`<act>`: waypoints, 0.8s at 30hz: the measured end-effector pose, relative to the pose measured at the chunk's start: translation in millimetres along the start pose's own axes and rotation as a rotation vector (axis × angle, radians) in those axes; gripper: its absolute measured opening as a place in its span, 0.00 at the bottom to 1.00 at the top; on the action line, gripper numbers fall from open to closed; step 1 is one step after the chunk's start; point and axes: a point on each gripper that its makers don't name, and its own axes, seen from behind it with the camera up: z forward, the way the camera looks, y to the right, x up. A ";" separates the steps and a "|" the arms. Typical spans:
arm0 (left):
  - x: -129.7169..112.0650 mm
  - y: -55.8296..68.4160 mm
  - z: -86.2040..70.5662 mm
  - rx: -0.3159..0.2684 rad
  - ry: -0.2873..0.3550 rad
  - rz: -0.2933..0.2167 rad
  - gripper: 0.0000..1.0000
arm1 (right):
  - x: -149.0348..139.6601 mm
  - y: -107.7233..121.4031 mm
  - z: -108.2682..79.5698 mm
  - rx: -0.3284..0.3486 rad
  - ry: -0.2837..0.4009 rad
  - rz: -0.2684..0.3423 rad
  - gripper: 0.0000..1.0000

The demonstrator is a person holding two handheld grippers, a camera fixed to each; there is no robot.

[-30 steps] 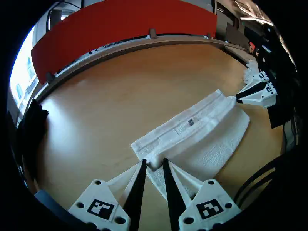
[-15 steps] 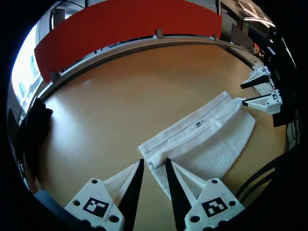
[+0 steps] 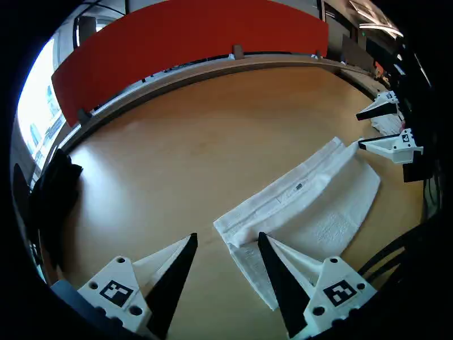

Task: Fold towel

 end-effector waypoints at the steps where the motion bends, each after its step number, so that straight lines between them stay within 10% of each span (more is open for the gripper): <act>1: 0.5 -1.3 -0.1 0.004 0.001 -0.002 0.90 | 0.7 1.0 0.1 -0.003 0.001 0.000 1.00; 24: -2.3 -4.0 -11.8 0.009 0.014 -0.037 0.93 | -3.1 -3.5 -9.6 0.005 0.010 -0.010 1.00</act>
